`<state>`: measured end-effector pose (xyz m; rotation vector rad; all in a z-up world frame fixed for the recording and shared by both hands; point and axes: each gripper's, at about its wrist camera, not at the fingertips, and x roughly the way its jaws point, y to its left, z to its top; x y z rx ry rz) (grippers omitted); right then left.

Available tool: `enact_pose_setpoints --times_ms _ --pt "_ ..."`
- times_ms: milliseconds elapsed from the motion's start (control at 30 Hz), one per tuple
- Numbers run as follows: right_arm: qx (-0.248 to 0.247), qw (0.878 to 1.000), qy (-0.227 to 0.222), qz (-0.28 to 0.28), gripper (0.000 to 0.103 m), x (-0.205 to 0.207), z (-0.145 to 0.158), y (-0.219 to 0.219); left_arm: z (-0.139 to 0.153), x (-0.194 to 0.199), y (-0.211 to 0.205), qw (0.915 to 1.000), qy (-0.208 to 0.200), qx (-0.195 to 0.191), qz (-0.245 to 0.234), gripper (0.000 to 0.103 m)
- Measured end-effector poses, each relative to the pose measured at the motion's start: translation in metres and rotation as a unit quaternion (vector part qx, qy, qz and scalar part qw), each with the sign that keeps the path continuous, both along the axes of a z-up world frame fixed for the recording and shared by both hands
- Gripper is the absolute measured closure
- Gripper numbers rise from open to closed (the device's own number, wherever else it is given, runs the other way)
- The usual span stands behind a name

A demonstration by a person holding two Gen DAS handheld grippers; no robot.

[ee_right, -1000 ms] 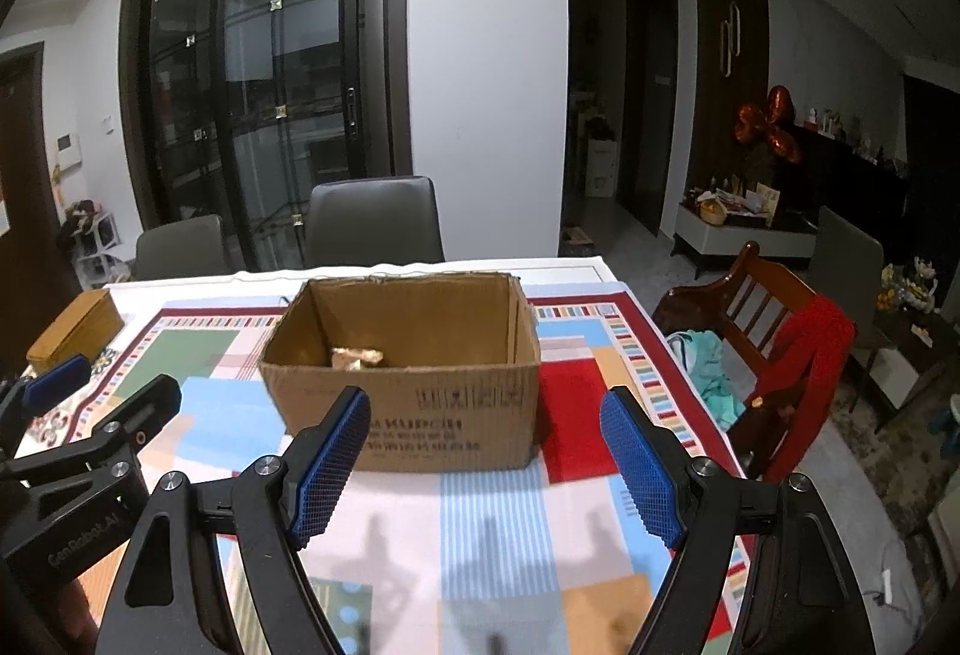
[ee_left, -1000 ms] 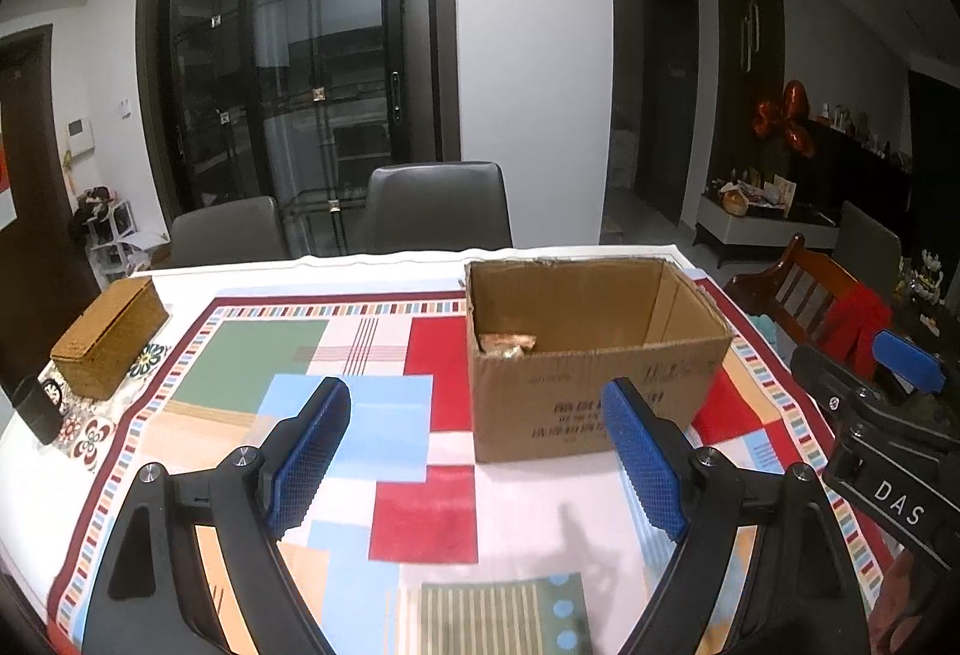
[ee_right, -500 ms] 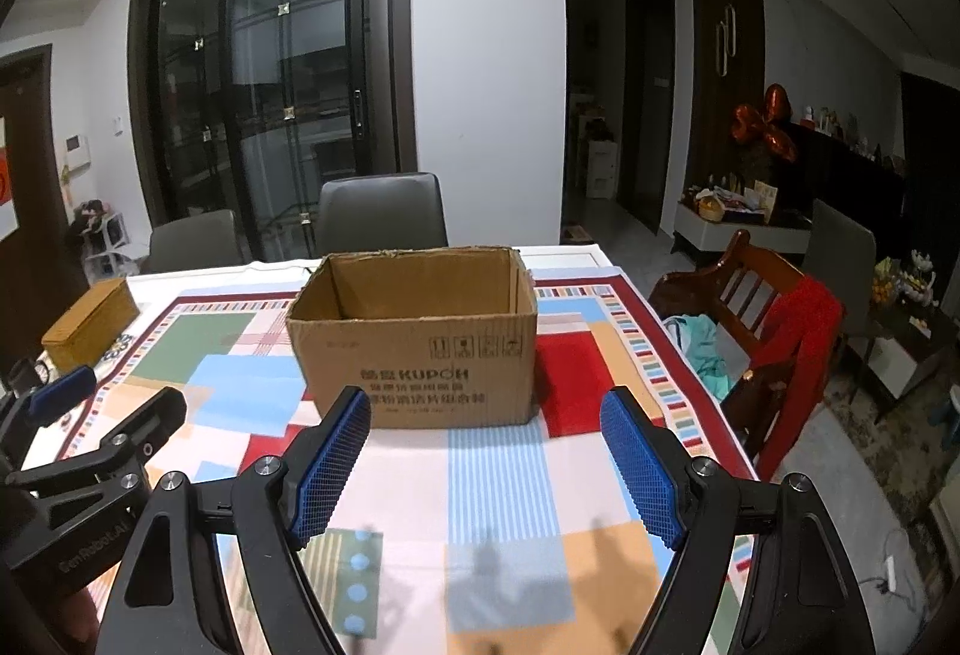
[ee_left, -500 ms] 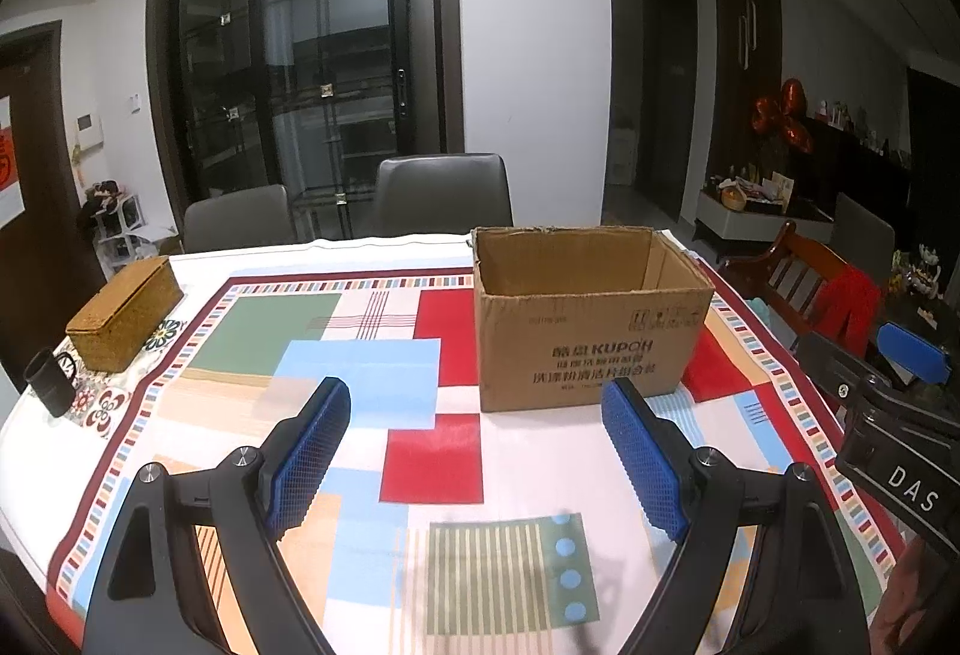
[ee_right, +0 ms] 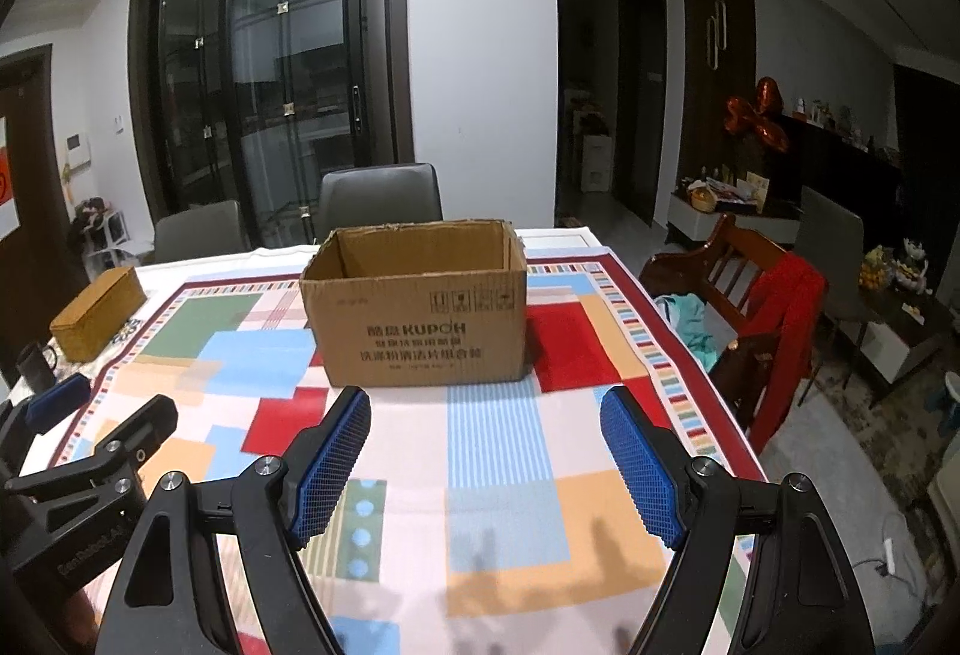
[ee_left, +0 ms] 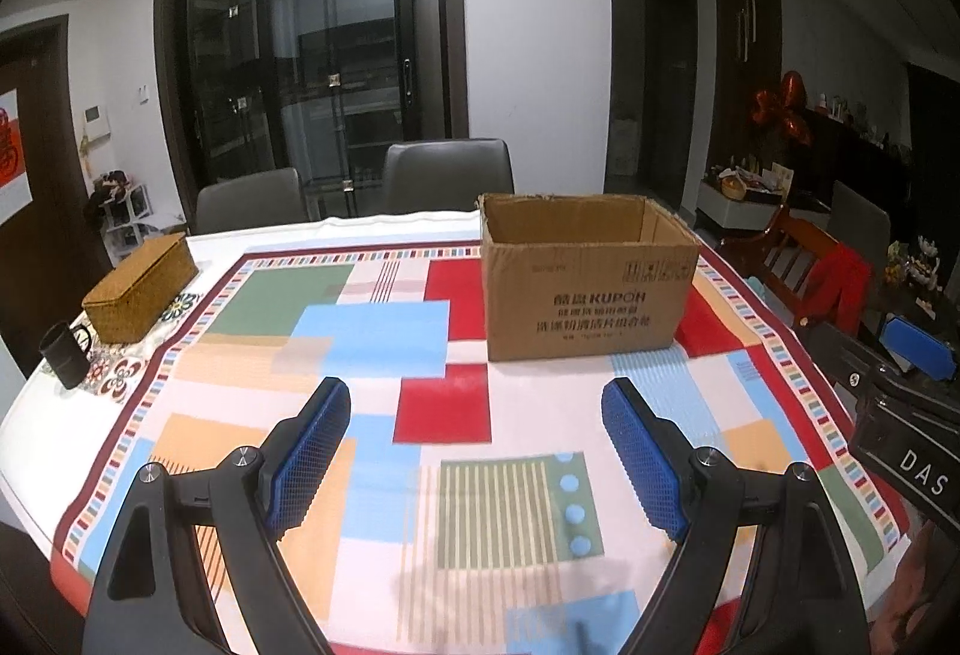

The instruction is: Organize snacks

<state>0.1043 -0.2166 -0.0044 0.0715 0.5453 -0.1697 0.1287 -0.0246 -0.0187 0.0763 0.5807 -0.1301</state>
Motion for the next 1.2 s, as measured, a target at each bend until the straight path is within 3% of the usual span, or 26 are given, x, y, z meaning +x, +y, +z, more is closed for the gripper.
enact_pose_setpoints --times_ms 700,967,1200 --pt "0.011 1.0 0.002 -0.011 0.023 -0.061 -0.016 0.012 -0.015 -0.066 0.021 0.9998 0.007 0.004 0.02 0.017" --pt "0.009 1.0 -0.01 -0.024 0.023 -0.081 -0.017 0.015 -0.017 -0.083 0.03 0.9994 0.005 0.003 0.033 0.012" --pt "-0.008 0.999 -0.022 -0.027 0.016 -0.088 -0.014 0.023 -0.017 -0.087 0.035 0.9991 0.0 0.001 0.042 0.011"
